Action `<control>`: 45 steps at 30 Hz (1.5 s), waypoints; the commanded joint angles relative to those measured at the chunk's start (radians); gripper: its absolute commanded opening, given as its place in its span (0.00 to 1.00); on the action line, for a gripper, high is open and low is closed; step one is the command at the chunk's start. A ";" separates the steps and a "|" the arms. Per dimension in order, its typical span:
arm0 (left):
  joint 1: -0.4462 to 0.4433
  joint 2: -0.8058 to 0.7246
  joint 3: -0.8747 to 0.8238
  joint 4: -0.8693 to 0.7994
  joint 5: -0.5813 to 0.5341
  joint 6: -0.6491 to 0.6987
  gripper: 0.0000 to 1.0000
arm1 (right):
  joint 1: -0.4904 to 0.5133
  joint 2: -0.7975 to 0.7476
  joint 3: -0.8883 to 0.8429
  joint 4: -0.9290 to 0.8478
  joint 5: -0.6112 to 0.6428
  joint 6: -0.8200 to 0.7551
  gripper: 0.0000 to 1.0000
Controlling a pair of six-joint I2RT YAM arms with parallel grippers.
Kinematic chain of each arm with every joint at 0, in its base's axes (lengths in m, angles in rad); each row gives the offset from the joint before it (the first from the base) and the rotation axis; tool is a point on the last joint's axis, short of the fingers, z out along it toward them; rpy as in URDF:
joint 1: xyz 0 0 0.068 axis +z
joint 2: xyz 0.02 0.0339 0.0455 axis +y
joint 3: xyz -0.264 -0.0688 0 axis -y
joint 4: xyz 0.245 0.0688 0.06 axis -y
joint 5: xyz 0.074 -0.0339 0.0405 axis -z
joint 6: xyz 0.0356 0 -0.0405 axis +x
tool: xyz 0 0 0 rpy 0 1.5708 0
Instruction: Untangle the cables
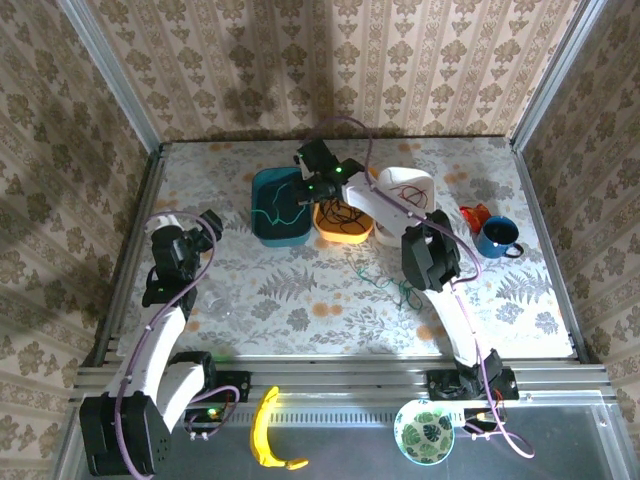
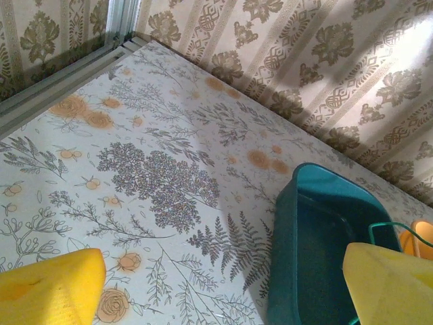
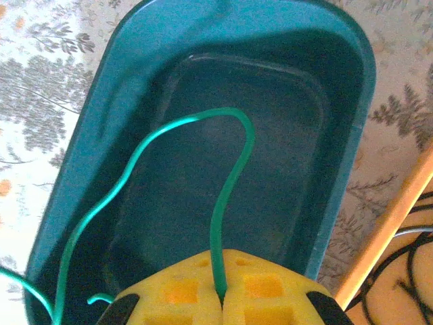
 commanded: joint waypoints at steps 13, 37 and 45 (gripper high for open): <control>-0.101 0.131 0.080 0.083 0.247 0.148 0.92 | 0.008 -0.246 -0.162 -0.001 0.133 -0.109 0.60; -0.804 0.859 0.565 -0.050 0.321 0.571 0.92 | -0.195 -0.958 -1.409 -0.024 0.028 0.229 0.53; -0.827 0.894 0.602 -0.080 0.320 0.601 0.93 | -0.251 -0.919 -1.403 0.036 -0.016 0.176 0.10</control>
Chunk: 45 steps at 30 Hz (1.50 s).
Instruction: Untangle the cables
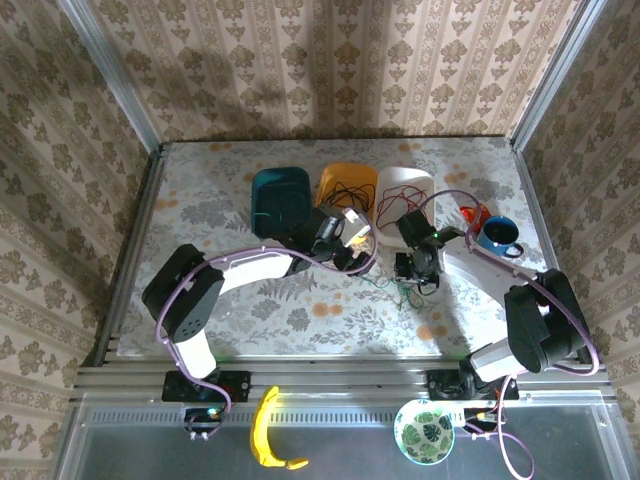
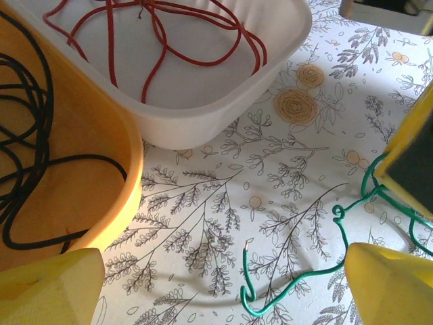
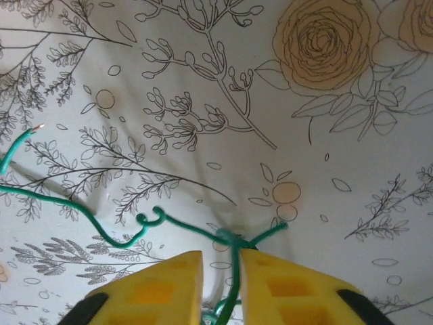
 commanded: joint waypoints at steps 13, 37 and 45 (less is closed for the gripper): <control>-0.011 0.059 0.074 -0.001 0.100 0.060 0.95 | -0.147 -0.264 0.021 0.077 -0.461 -0.096 0.00; 0.112 -0.041 -0.013 0.175 0.491 -0.068 0.86 | -0.265 -0.226 0.023 0.486 -0.774 0.311 0.00; 0.112 0.012 0.023 0.253 0.499 -0.132 0.84 | -0.226 -0.223 -0.010 0.591 -0.752 0.380 0.00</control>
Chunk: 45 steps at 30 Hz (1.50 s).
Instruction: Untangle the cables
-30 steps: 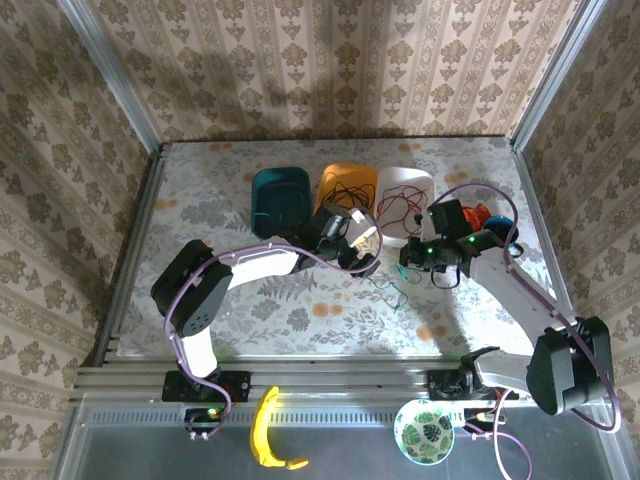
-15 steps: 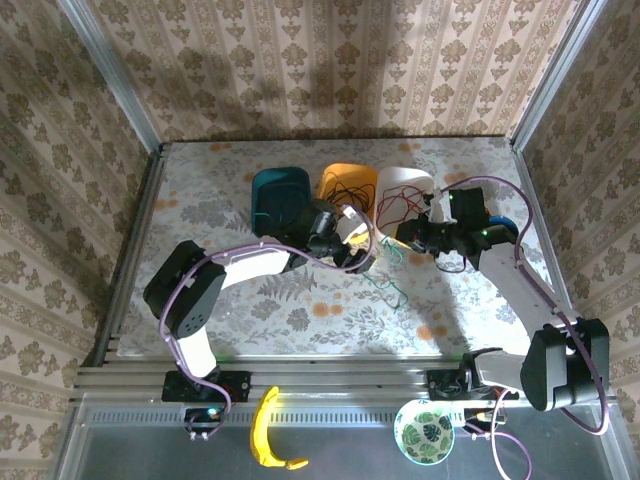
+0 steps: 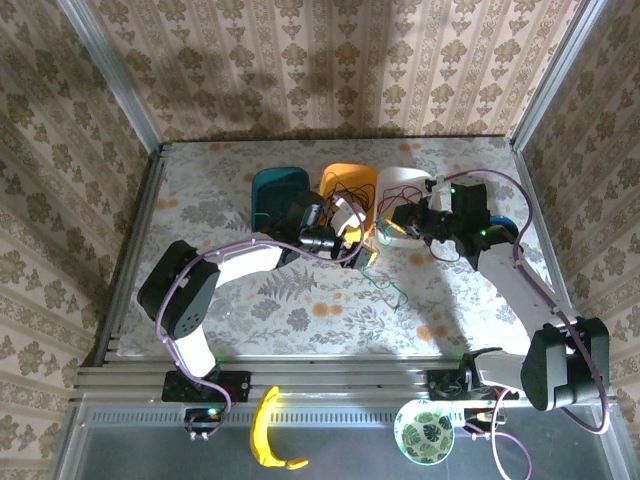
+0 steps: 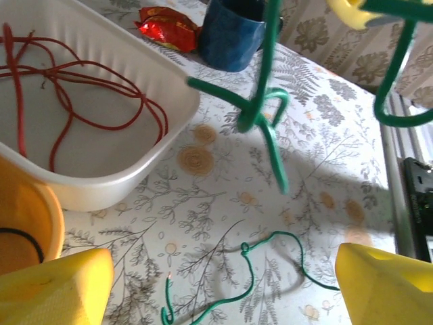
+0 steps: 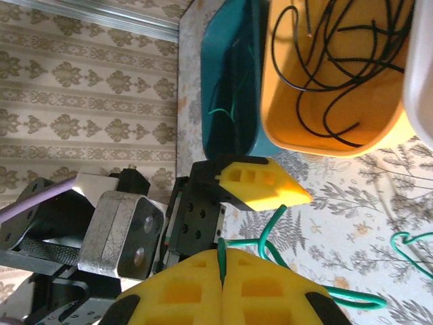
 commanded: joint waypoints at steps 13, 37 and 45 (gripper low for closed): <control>0.014 0.048 0.066 0.101 -0.012 -0.089 0.00 | 0.032 0.001 -0.029 0.107 0.016 0.082 0.00; 0.278 -0.221 -0.233 0.280 -0.116 -0.279 0.00 | -0.199 -0.169 -0.177 -0.030 0.309 0.135 0.00; 0.394 -0.195 -0.269 0.468 -0.159 -0.467 0.00 | -0.097 -0.120 -0.054 -0.144 0.354 -0.016 0.34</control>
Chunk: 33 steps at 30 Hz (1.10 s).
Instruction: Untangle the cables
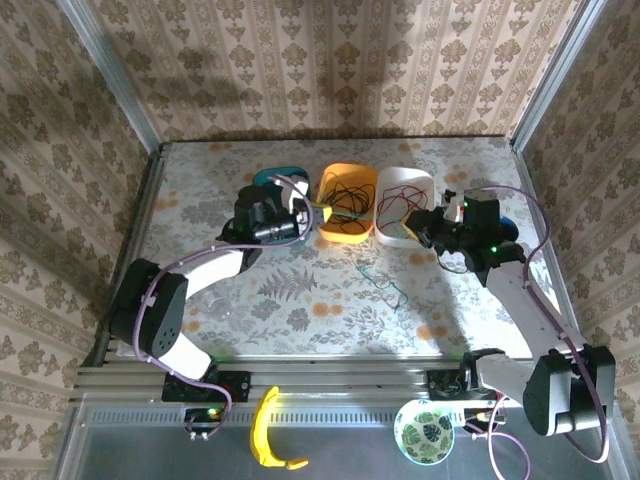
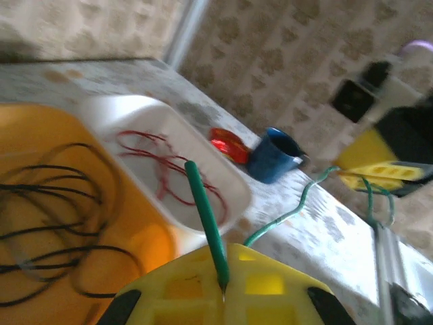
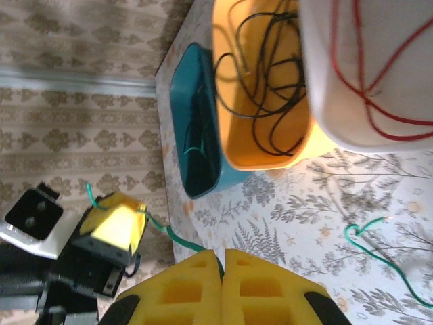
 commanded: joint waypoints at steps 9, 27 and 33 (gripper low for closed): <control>0.170 -0.101 -0.119 0.047 -0.551 -0.154 0.00 | -0.019 -0.008 0.068 -0.193 0.304 -0.117 0.56; 0.170 0.001 -0.004 -0.118 -0.775 -0.297 0.00 | -0.013 0.065 0.100 -0.216 0.213 -0.182 0.56; 0.121 0.108 0.086 -0.161 -0.783 -0.419 0.00 | -0.010 0.073 0.116 -0.237 0.213 -0.188 0.56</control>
